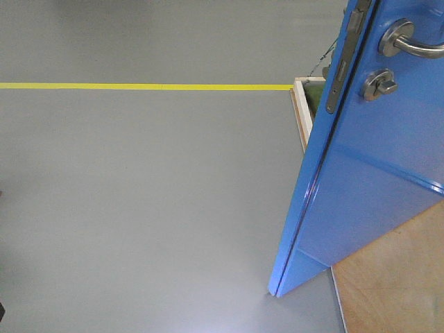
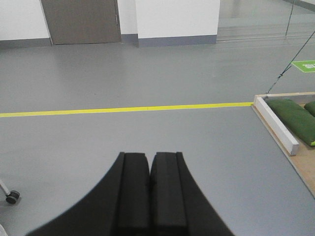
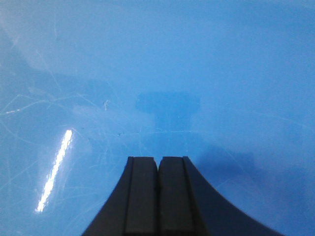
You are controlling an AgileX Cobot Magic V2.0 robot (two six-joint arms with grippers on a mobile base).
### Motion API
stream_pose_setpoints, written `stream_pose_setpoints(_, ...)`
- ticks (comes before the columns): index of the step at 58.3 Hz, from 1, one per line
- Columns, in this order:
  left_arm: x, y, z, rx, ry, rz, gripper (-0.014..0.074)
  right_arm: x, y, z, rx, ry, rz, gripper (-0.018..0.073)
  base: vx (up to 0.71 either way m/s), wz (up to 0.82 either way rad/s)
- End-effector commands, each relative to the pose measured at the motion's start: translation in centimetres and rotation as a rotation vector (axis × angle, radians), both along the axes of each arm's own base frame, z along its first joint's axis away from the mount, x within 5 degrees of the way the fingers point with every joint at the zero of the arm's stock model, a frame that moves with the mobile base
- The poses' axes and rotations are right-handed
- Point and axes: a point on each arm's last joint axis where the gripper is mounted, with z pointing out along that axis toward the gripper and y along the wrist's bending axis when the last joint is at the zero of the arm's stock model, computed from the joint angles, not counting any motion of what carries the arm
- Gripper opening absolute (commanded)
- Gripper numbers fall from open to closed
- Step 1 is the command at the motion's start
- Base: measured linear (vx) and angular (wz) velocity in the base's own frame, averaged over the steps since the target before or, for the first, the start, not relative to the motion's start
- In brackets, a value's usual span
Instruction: Move to blue door and open it
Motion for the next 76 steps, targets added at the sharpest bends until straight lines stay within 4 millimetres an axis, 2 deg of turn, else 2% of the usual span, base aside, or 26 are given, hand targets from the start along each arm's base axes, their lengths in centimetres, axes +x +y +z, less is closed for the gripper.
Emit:
stream_pose_setpoints(1, -0.05, -0.09, 1.71, -0.009, -0.123, -0.011, 0.0073, -1.16, 0.37, 2.3, 0.034, -0.082, 0.015, 0.0012, 0.03, 0.03)
stream_pose_setpoints(76, -0.05, -0.09, 1.71, -0.009, -0.123, -0.011, 0.0073, -1.16, 0.41, 2.28, 0.034, -0.082, 0.019, 0.0012, 0.11, 0.1)
